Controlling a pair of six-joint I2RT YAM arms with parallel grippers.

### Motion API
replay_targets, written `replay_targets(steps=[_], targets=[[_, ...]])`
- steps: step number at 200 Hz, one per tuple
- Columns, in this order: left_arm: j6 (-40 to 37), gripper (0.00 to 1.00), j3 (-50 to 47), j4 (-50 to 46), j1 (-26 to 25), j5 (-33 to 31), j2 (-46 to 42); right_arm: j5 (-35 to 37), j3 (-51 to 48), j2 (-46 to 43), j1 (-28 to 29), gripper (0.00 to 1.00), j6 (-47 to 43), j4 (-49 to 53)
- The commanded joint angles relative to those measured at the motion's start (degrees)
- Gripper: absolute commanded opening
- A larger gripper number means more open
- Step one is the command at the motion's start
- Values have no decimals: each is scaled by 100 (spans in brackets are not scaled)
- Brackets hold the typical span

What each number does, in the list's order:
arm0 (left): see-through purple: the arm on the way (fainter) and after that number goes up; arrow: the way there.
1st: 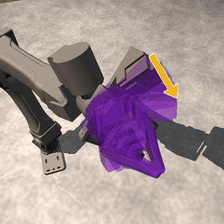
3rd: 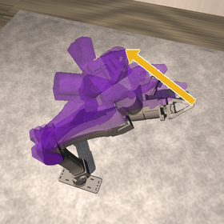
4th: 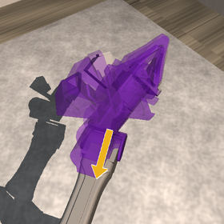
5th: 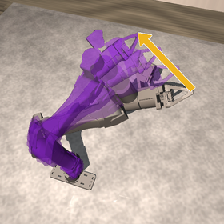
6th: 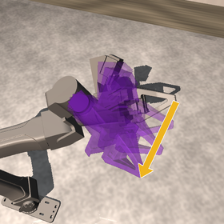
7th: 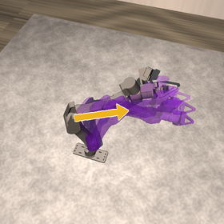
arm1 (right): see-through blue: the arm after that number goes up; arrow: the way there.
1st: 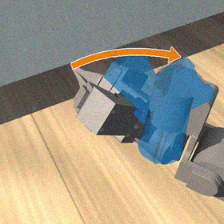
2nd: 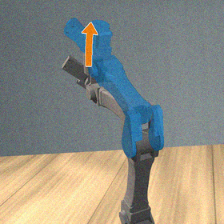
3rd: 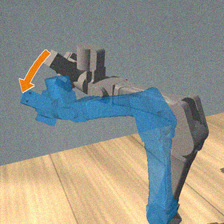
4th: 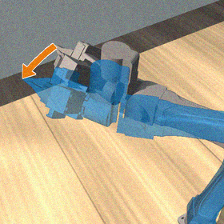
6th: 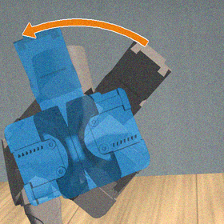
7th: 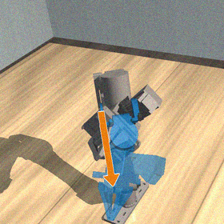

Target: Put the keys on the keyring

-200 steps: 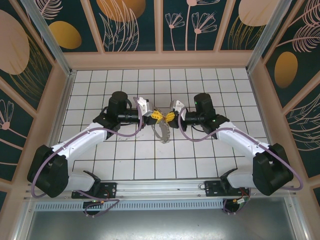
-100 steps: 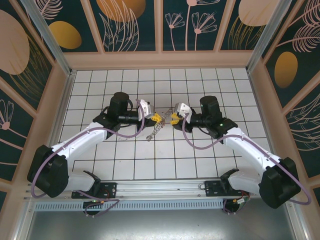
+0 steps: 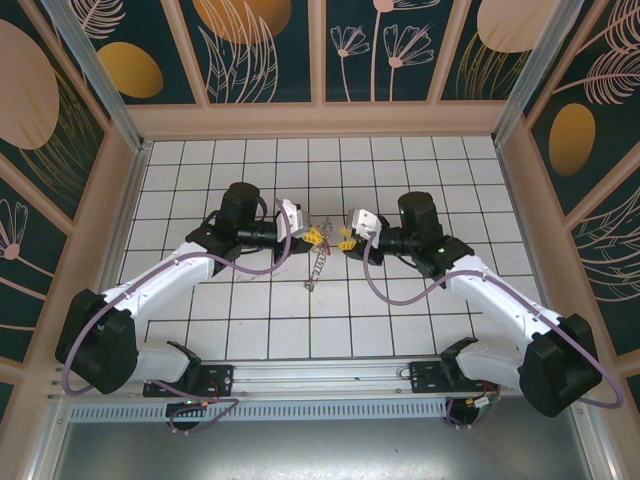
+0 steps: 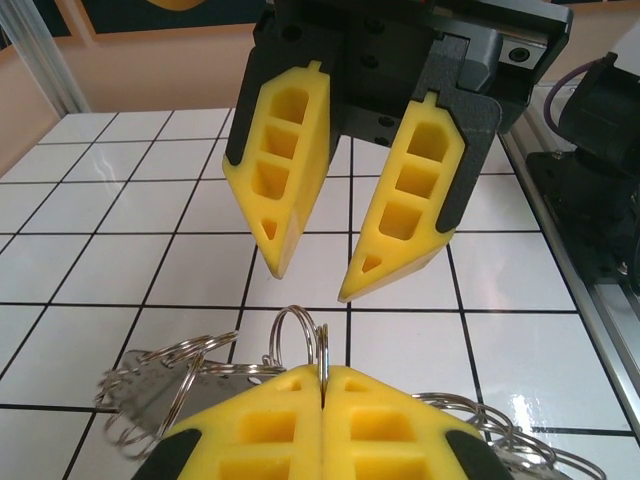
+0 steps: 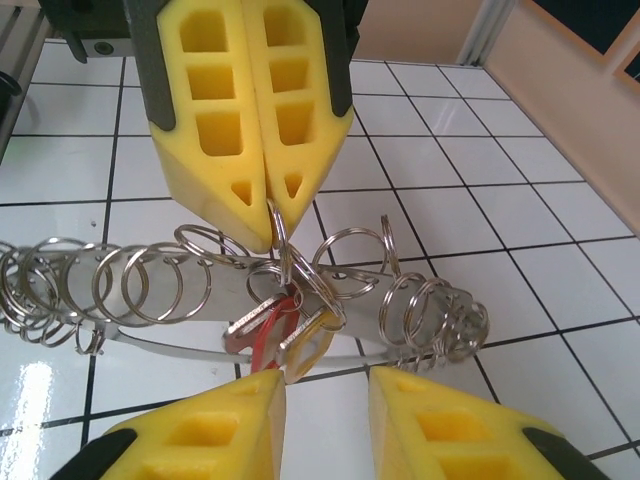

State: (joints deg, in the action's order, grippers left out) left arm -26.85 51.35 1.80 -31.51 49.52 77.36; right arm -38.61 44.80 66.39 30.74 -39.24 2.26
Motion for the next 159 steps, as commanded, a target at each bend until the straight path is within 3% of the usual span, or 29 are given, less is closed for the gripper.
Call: replay_targets(steps=[1, 91, 159], targets=[[-143, 0, 202, 4, -15, 228, 9, -111, 234, -5, 28, 28, -320, -197], [-130, 0, 208, -5, -20, 252, 6, -116, 635, 416, 351, 27, -729, 78], [-137, 0, 235, 4, -21, 270, 21, -94, 678, 612, 389, 10, -667, 112]])
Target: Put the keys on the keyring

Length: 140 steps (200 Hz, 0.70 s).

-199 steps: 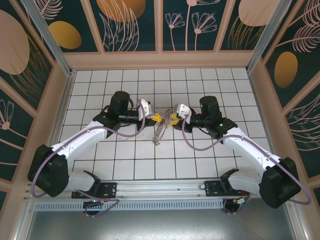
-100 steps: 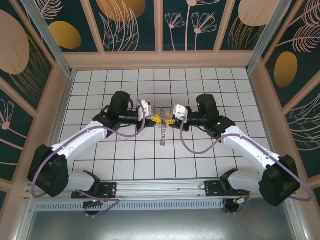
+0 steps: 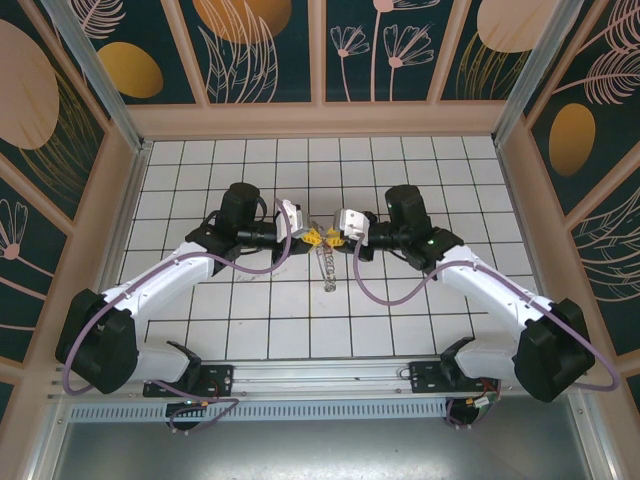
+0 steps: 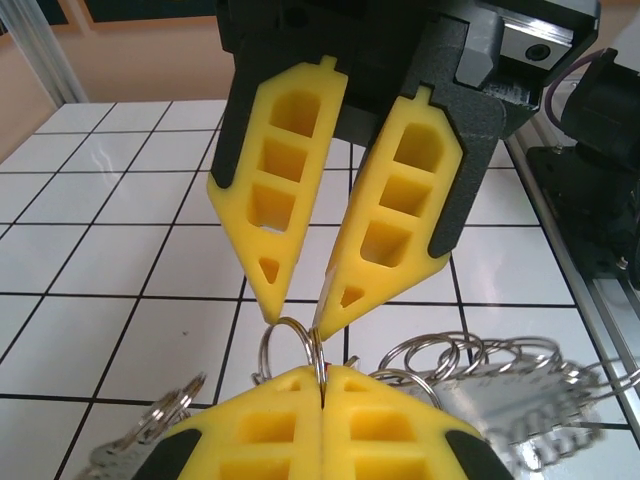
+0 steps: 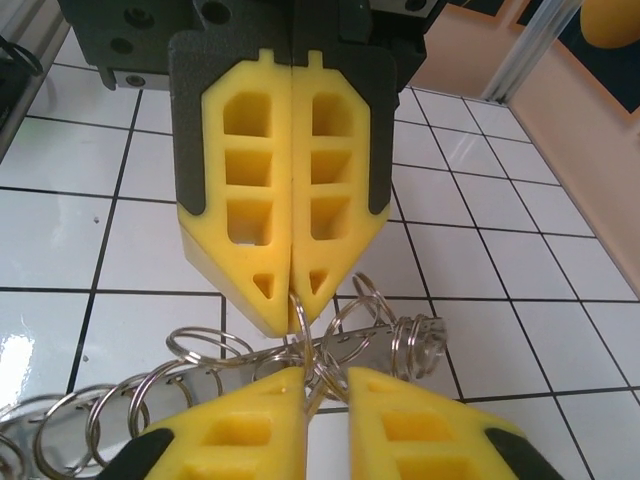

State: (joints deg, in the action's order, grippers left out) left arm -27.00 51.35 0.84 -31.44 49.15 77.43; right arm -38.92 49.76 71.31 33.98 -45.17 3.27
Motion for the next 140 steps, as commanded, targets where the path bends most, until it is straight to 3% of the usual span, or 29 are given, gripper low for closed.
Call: replay_targets(steps=[1, 40, 102, 140], targets=[[-121, 0, 235, 100, -28, 302, 16, -59, 178, 120, 65, 10, -73, 9], [-181, 0, 225, 16, -23, 240, -13, 125, 236, 122, 26, 0, 181, 54], [-632, 0, 306, -515, -24, 81, -18, 92, 243, 77, -181, 0, 553, 115], [-744, 0, 362, -620, -27, 67, -4, 111, 43, -148, -174, 21, 157, 49]])
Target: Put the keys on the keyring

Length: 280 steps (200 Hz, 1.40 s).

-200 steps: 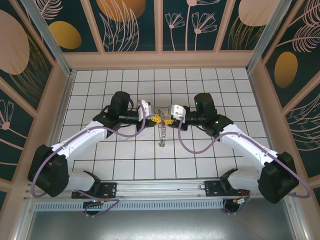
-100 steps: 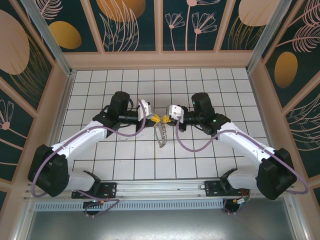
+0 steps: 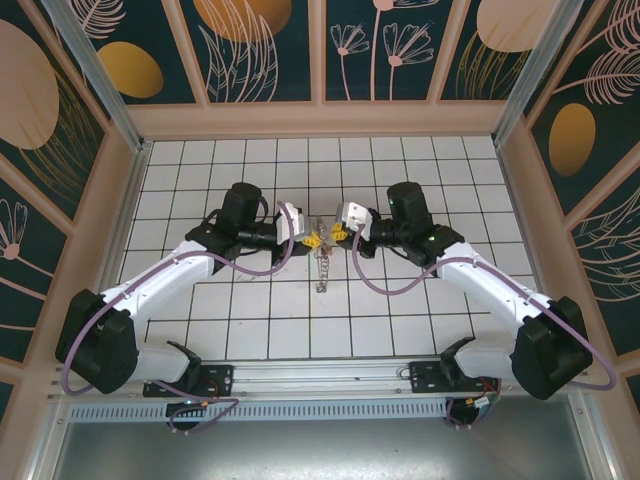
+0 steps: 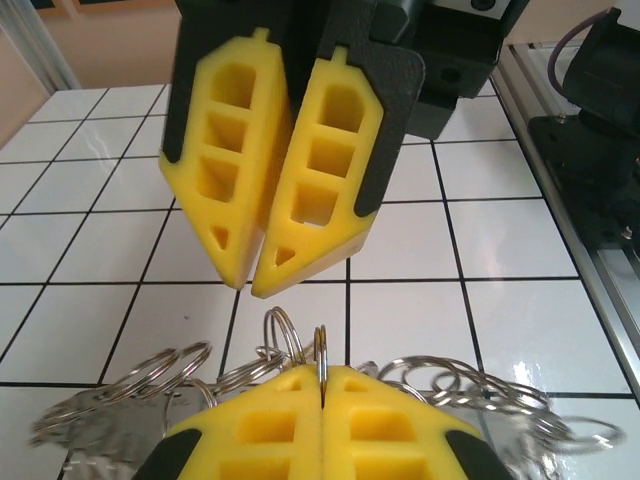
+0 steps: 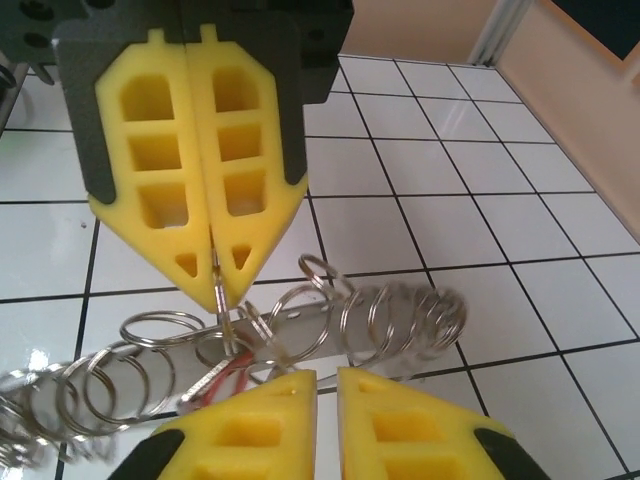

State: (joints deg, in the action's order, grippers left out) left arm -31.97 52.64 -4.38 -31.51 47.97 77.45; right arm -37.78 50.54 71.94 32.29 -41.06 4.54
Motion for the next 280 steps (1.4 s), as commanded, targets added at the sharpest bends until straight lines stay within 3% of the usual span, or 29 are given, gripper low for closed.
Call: replay_targets(steps=[1, 36, 80, 127, 151, 166, 202, 226, 280], targets=[[-248, 0, 231, -98, -17, 186, -4, -2, -44, -222, -5, 22, -276, -81], [-301, 0, 218, -143, -15, 196, -36, -295, -98, -336, -12, 30, -887, 123], [-319, 0, 203, -165, -16, 239, -82, -441, 187, -8, 95, 31, -1078, 565], [-325, 0, 200, -175, -20, 236, -125, -484, 288, 162, 224, 31, -980, 398], [-309, 0, 185, -165, -20, 231, -142, -407, 298, 223, 284, 25, -913, 356], [-297, 0, 175, -160, -17, 221, -158, -317, 273, 215, 315, 13, -826, 297], [-385, 0, 143, -277, -22, 36, -204, 49, 305, 160, 317, 1, -592, 434], [-642, 0, 164, -590, -16, -289, -193, 86, 480, 145, 258, 0, -255, 726], [-1008, 0, 185, -951, -17, -670, -169, -807, 1003, 421, -63, 0, 239, 1548]])
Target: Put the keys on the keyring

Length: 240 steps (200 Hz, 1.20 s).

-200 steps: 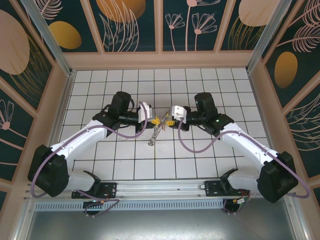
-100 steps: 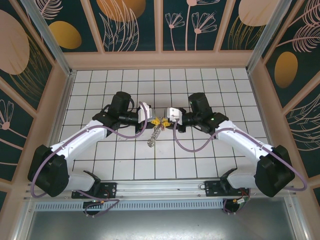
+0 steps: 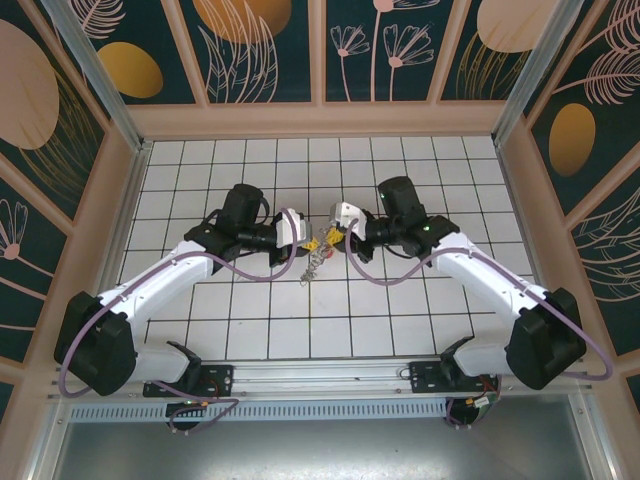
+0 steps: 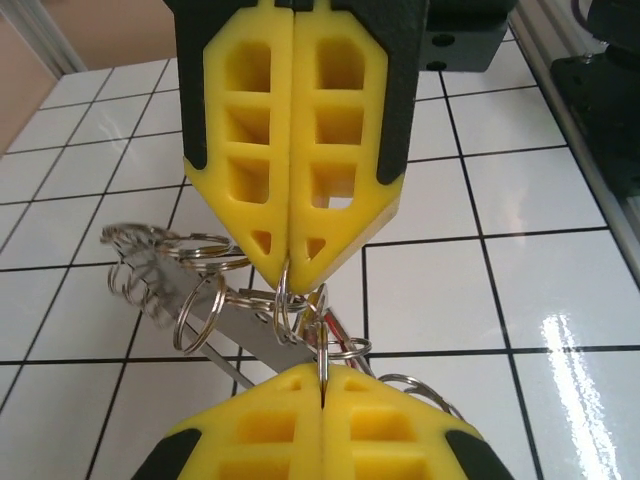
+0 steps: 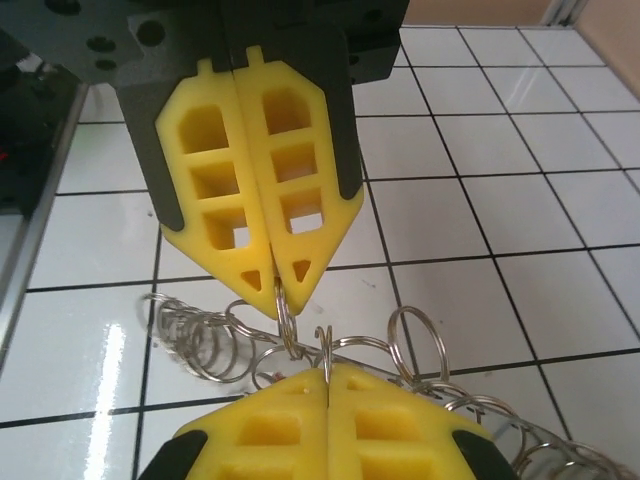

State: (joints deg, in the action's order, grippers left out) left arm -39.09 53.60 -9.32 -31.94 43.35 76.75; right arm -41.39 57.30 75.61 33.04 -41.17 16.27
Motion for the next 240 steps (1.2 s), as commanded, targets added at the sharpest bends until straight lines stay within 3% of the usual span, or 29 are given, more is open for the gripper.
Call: replay_targets(steps=[1, 67, 98, 131, 166, 221, 240], targets=[[-298, 0, 89, -452, 28, -194, -99, -461, 327, 56, -138, 0, 250, 375], [-552, 2, 87, -187, 25, 302, -64, -688, 712, 402, -138, 0, 1401, 201], [-557, 2, 128, -182, 30, 257, -3, -661, 1073, 662, -135, 0, 1890, 592], [-494, 1, 101, -119, 30, -65, -18, -54, 1274, 769, -132, 0, 2069, 1006], [-277, 0, 33, 123, 24, -292, -71, 524, 1198, 632, -34, 0, 1646, 1187], [-170, 13, -74, 351, 22, 391, -130, 531, 954, 463, -34, 0, 1734, 499], [-143, 23, -35, 330, 23, 664, -62, 393, 891, 443, -34, 0, 1720, 365]])
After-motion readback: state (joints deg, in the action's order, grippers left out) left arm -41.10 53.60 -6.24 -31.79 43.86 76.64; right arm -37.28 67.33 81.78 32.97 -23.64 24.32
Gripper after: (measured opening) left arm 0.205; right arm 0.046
